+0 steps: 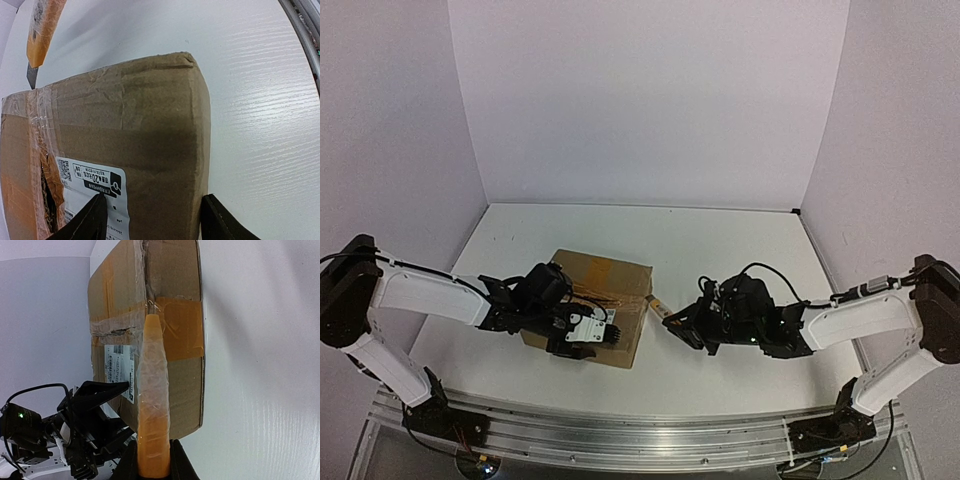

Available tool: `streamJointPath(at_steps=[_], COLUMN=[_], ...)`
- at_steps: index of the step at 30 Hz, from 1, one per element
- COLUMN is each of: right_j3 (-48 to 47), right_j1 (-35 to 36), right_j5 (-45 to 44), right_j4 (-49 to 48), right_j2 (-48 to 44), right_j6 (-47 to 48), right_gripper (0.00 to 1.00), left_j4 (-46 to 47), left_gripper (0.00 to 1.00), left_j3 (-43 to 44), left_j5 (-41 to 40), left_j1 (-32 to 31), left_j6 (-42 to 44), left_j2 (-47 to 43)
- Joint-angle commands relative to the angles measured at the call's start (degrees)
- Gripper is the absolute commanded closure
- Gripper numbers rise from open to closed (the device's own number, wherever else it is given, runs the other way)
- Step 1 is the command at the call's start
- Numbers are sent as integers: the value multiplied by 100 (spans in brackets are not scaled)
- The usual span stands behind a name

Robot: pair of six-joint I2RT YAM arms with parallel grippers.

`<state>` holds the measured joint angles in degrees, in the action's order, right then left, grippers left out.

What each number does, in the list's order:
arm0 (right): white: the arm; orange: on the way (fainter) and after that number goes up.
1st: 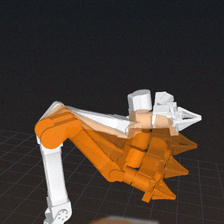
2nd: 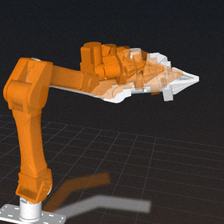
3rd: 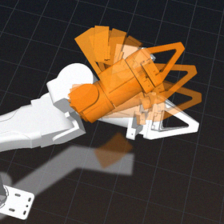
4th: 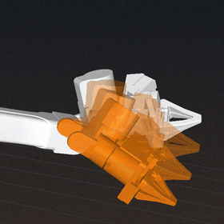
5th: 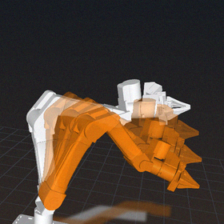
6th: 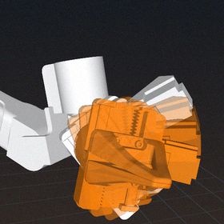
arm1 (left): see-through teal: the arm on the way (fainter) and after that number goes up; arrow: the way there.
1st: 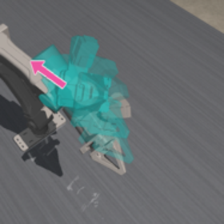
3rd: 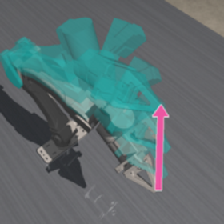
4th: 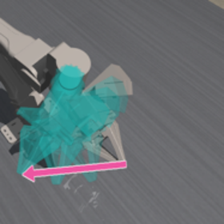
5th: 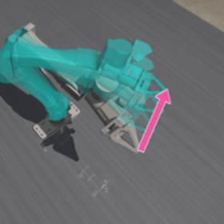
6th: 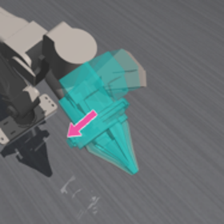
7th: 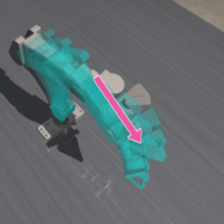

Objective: Unpack the express box

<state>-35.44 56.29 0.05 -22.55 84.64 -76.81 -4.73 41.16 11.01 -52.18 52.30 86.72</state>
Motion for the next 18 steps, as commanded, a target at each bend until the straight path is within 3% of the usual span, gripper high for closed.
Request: streamJointPath(at_steps=[1,18], right_j3=[15,114], right_j1=[644,964], right_j5=[1635,1685], right_j4=[13,532], right_j2=[-184,-577], right_j6=[-72,-228], right_gripper=[100,100], left_j4=[-588,-616], left_gripper=[39,41], left_j3=[154,362], left_j5=[82,-37], left_j1=[149,296], left_j6=[-468,-631], left_j2=[501,697])
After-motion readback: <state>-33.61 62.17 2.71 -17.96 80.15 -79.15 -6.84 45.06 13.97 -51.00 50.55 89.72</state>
